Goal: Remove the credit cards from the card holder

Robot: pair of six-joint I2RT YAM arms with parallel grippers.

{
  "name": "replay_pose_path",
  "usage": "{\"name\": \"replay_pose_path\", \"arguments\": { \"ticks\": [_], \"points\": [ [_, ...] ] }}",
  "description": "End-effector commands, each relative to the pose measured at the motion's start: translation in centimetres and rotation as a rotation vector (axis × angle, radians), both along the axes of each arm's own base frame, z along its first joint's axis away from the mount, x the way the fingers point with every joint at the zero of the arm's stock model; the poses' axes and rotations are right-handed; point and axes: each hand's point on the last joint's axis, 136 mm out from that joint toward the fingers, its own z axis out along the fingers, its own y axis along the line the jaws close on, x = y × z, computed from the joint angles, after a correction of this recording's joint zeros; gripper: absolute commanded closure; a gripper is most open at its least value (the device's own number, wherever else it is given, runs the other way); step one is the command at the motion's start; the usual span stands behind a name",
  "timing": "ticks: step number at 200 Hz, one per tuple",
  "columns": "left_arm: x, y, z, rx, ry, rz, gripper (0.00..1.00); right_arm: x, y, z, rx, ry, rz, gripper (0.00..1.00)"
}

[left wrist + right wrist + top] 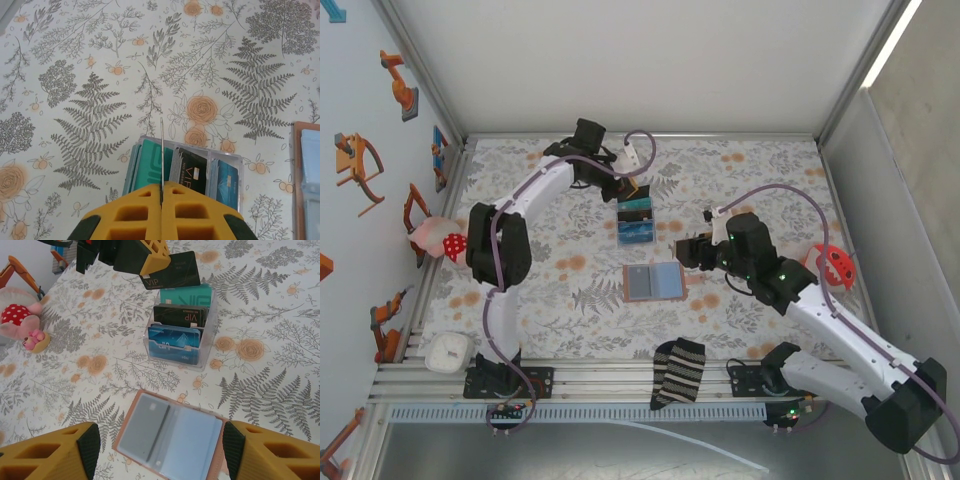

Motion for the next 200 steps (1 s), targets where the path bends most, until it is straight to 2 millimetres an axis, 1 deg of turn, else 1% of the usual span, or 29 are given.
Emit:
{"name": "replay_pose_path", "arguments": {
  "ticks": [1, 33, 66, 131, 200],
  "points": [
    [0.3, -0.2, 0.2, -0.023, 0.0, -0.042, 1.0, 0.1, -0.8, 0.2, 0.004, -0.009, -0.042, 0.35],
    [0.1, -0.3, 0.1, -0.033, 0.014, -0.059, 1.0, 0.1, -1.0, 0.0, 0.001, -0.005, -0.055, 0.35],
    [-1.5, -0.3, 0.1, -0.049, 0.053, -0.1, 1.0, 0.2, -1.1, -0.4, -0.005, 0.003, -0.063, 0.35],
    [-3.2, 0.2, -1.7, -0.029, 0.122, -0.128, 1.0, 0.5, -0.6, -0.4, -0.005, 0.01, -0.054, 0.35],
    [-2.9, 0.1, -3.1, -0.017, 0.147, -0.131, 1.0, 0.3, -0.6, -0.4, 0.006, 0.011, -0.053, 0.35]
  ]
}}
